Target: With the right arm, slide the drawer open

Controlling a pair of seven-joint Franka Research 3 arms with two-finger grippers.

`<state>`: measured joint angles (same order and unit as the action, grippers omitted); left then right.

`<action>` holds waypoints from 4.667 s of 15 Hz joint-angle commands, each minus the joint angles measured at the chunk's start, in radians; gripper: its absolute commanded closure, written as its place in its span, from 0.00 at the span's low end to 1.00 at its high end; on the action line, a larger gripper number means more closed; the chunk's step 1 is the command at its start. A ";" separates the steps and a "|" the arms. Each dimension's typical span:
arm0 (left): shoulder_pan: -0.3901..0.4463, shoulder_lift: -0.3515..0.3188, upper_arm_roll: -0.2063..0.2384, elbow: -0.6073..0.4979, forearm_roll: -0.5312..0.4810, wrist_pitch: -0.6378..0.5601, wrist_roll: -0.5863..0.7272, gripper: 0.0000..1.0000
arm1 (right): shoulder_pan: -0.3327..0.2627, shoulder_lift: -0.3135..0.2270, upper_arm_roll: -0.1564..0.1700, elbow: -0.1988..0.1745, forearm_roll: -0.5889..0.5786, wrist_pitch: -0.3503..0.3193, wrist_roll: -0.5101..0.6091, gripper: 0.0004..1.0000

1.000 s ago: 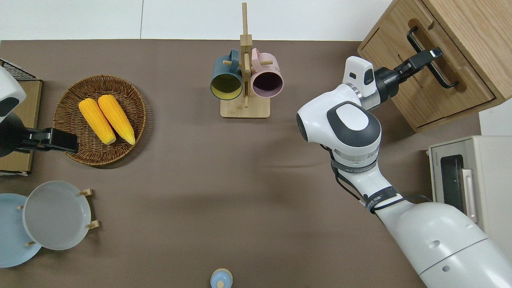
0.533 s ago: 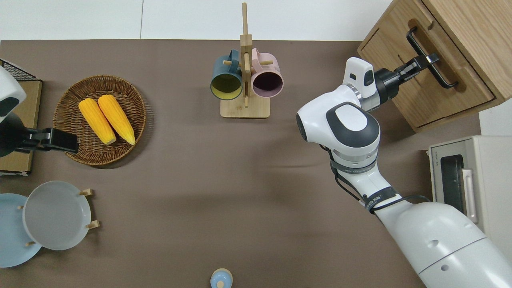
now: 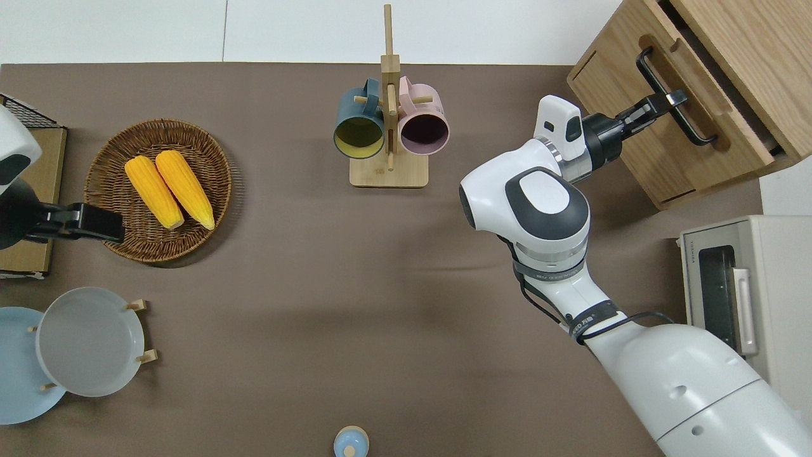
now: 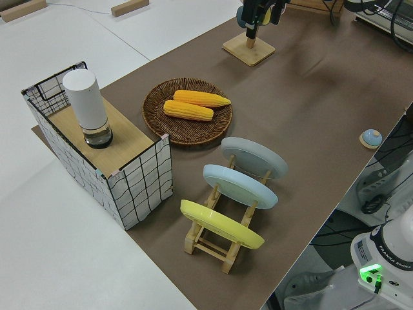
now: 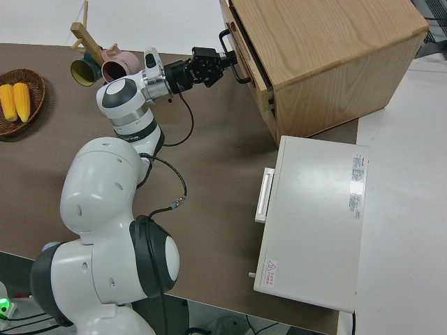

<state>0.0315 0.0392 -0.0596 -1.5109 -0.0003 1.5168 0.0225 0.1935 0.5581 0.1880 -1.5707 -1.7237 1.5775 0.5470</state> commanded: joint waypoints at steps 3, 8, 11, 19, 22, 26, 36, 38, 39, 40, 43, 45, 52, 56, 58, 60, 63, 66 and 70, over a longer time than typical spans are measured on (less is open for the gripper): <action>0.004 0.013 -0.006 0.026 0.017 -0.020 0.010 0.01 | 0.047 -0.011 0.080 -0.003 0.038 -0.131 -0.047 1.00; 0.004 0.011 -0.006 0.024 0.017 -0.020 0.010 0.01 | 0.136 -0.011 0.080 0.006 0.098 -0.192 -0.047 1.00; 0.004 0.011 -0.006 0.026 0.017 -0.020 0.010 0.01 | 0.173 -0.011 0.080 0.012 0.119 -0.237 -0.047 1.00; 0.004 0.011 -0.006 0.024 0.017 -0.020 0.010 0.01 | 0.296 -0.009 0.080 0.035 0.207 -0.333 -0.047 1.00; 0.004 0.011 -0.006 0.026 0.017 -0.020 0.010 0.01 | 0.311 -0.009 0.080 0.035 0.213 -0.350 -0.045 1.00; 0.004 0.011 -0.006 0.026 0.017 -0.020 0.010 0.01 | 0.320 -0.007 0.080 0.035 0.216 -0.355 -0.047 1.00; 0.004 0.011 -0.006 0.026 0.017 -0.020 0.010 0.01 | 0.322 -0.009 0.080 0.057 0.248 -0.355 -0.035 0.01; 0.004 0.011 -0.006 0.024 0.017 -0.020 0.010 0.01 | 0.323 -0.009 0.080 0.057 0.250 -0.355 -0.033 0.01; 0.004 0.011 -0.006 0.026 0.017 -0.020 0.010 0.01 | 0.325 -0.009 0.080 0.057 0.250 -0.355 -0.033 0.01; 0.004 0.011 -0.006 0.026 0.017 -0.020 0.010 0.01 | 0.325 -0.009 0.080 0.057 0.250 -0.355 -0.032 0.01; 0.004 0.011 -0.006 0.024 0.017 -0.020 0.010 0.01 | 0.345 -0.007 0.080 0.057 0.250 -0.355 -0.030 0.01; 0.004 0.011 -0.006 0.026 0.017 -0.020 0.010 0.01 | 0.354 -0.007 0.080 0.058 0.250 -0.361 -0.032 0.01; 0.004 0.011 -0.006 0.026 0.017 -0.020 0.010 0.01 | 0.414 -0.021 0.080 0.199 0.458 -0.360 -0.027 0.01; 0.004 0.011 -0.006 0.026 0.017 -0.020 0.010 0.01 | 0.391 -0.107 0.071 0.232 0.709 -0.311 -0.001 0.01; 0.004 0.011 -0.006 0.026 0.017 -0.020 0.010 0.01 | 0.351 -0.167 0.070 0.232 0.832 -0.257 0.001 0.01; 0.004 0.011 -0.006 0.026 0.017 -0.020 0.010 0.01 | 0.304 -0.223 0.070 0.232 0.955 -0.214 0.002 0.01; 0.004 0.011 -0.006 0.026 0.017 -0.020 0.010 0.01 | 0.252 -0.285 0.068 0.232 1.073 -0.199 0.001 0.01; 0.004 0.011 -0.006 0.026 0.017 -0.020 0.010 0.01 | 0.169 -0.351 0.068 0.228 1.225 -0.160 -0.012 0.01; 0.004 0.011 -0.006 0.024 0.017 -0.020 0.010 0.01 | 0.022 -0.399 0.079 0.228 1.383 -0.114 -0.015 0.01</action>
<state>0.0315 0.0392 -0.0596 -1.5109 -0.0003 1.5168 0.0225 0.3255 0.2032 0.2477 -1.3165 -0.4489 1.4091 0.5383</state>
